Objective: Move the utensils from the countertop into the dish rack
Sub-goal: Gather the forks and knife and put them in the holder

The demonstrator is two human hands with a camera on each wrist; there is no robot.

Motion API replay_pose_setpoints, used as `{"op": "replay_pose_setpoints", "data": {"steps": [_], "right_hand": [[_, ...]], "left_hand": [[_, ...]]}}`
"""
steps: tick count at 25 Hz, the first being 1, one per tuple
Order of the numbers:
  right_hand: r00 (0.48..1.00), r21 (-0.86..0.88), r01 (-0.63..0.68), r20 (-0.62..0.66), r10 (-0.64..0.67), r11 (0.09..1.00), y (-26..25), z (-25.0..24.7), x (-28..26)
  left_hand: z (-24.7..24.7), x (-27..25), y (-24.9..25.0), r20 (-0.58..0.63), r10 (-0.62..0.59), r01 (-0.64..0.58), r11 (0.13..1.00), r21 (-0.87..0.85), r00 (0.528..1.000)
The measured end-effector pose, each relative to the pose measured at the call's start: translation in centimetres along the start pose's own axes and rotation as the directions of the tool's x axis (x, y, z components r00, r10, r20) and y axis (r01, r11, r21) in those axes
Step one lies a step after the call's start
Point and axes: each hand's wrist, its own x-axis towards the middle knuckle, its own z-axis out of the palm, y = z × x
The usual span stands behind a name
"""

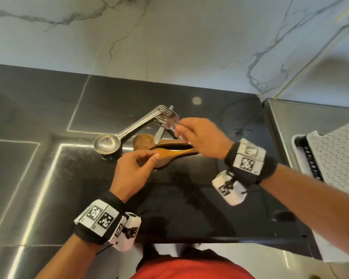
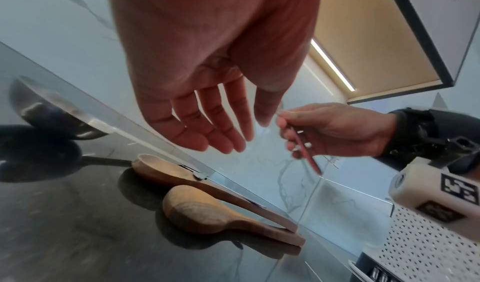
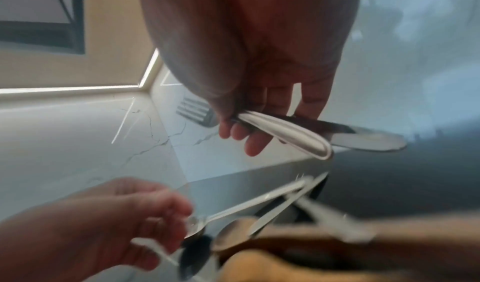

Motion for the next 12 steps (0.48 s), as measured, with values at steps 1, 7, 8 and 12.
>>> {"op": "replay_pose_setpoints", "data": {"steps": [1,7,8,12], "right_hand": [[1.000,-0.113,0.012,-0.002,-0.013,0.994,1.1,-2.8,-1.3],[0.995,-0.582,-0.059,-0.103,-0.002,0.811,7.5,-19.9,-11.8],[0.993,-0.620,-0.082,-0.115,0.013,0.780,8.8,-22.6,-13.7],[0.978,-0.714,-0.207,-0.160,0.131,0.669,15.0,-31.6,-21.0]], "left_hand": [[0.6,0.1,0.5,0.034,0.020,-0.020,1.000,0.008,0.999],[8.5,0.7,6.2,0.186,0.161,-0.168,0.985,0.027,0.969],[10.7,0.7,7.6,0.199,0.185,-0.191,0.981,0.010,0.962],[20.7,0.1,14.3,0.233,0.235,-0.218,0.971,-0.097,0.944]]}}
